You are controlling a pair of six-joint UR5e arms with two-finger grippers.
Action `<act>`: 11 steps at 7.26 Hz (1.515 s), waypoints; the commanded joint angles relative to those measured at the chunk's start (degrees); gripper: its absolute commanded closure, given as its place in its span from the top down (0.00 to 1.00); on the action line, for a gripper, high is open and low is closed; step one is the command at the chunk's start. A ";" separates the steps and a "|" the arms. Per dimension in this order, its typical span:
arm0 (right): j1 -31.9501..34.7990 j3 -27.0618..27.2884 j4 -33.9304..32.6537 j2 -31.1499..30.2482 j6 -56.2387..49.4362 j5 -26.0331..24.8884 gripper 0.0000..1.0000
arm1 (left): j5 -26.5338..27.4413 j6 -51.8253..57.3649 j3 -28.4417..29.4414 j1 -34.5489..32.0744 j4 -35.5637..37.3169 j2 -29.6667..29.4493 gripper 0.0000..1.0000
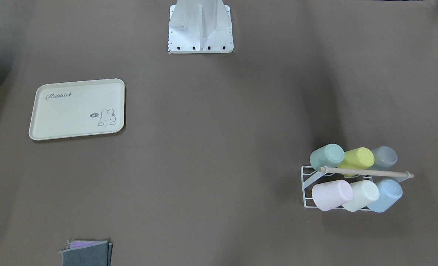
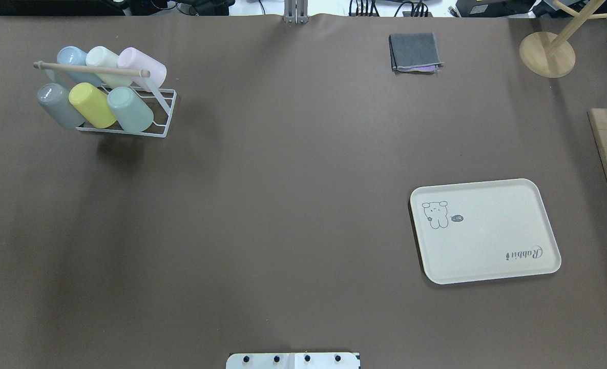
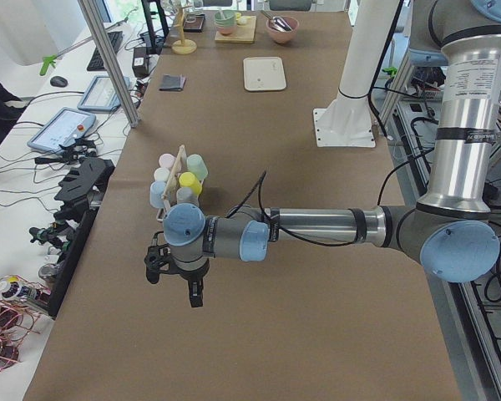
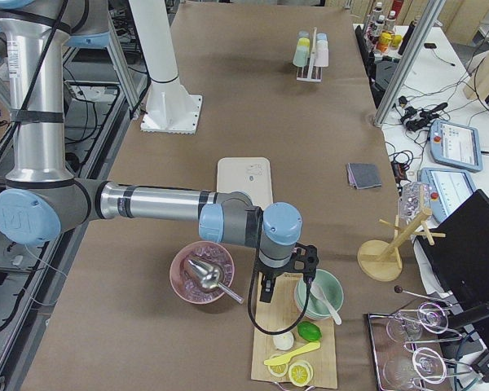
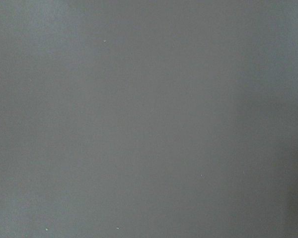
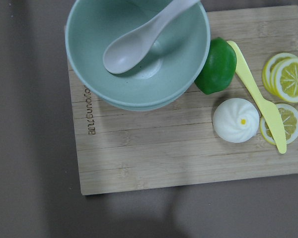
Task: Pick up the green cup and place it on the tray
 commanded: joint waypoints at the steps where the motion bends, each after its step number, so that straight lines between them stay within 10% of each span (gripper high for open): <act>1: 0.13 0.43 0.02 -0.19 -0.15 -0.26 1.00 | -0.10 0.00 0.27 0.06 0.00 -0.08 0.99; 11: 0.13 2.01 0.02 -1.95 -7.88 -0.18 1.00 | -0.18 -0.09 0.71 -0.03 0.09 0.01 0.99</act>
